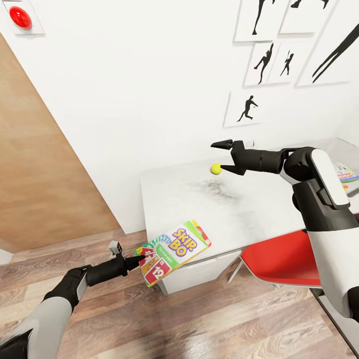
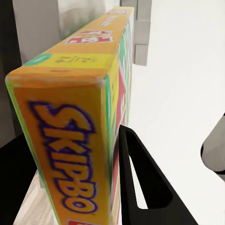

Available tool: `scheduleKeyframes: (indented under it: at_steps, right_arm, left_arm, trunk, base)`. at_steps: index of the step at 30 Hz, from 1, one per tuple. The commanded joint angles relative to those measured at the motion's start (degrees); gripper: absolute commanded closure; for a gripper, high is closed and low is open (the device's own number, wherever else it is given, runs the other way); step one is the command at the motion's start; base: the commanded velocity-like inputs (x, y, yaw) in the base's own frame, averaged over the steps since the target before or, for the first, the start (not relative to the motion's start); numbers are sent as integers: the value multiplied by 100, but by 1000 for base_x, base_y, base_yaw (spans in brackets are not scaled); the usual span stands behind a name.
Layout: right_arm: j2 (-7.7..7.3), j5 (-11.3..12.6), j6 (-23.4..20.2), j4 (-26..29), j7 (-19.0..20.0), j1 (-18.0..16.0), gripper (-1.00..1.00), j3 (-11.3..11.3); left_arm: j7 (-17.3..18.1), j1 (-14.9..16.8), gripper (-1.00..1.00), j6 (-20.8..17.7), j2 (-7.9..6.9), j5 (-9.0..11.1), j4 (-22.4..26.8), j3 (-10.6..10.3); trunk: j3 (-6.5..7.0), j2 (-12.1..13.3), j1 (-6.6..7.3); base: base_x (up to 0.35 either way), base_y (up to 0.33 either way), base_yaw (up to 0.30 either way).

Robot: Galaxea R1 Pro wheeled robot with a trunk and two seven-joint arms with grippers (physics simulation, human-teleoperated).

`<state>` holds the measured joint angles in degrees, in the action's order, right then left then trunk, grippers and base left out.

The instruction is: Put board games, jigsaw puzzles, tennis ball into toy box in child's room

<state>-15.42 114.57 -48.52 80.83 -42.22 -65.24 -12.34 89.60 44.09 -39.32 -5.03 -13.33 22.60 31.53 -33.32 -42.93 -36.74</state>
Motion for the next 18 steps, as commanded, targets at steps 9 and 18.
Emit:
scheduleKeyframes:
  at_steps: [9, 18]
  right_arm:
    - [-2, 61, 9, -2, -61, -6, -100, -5]
    - [-4, 59, 9, -3, -67, -6, -100, -5]
  left_arm:
    - [40, 3, 100, -58, 2, -152, -2, 2]
    - [40, 3, 100, -58, 10, -152, -2, 2]
  trunk:
    - [155, 357, 195]
    - [316, 718, 393]
  base:
    - [0, 0, 0]
    - [0, 0, 0]
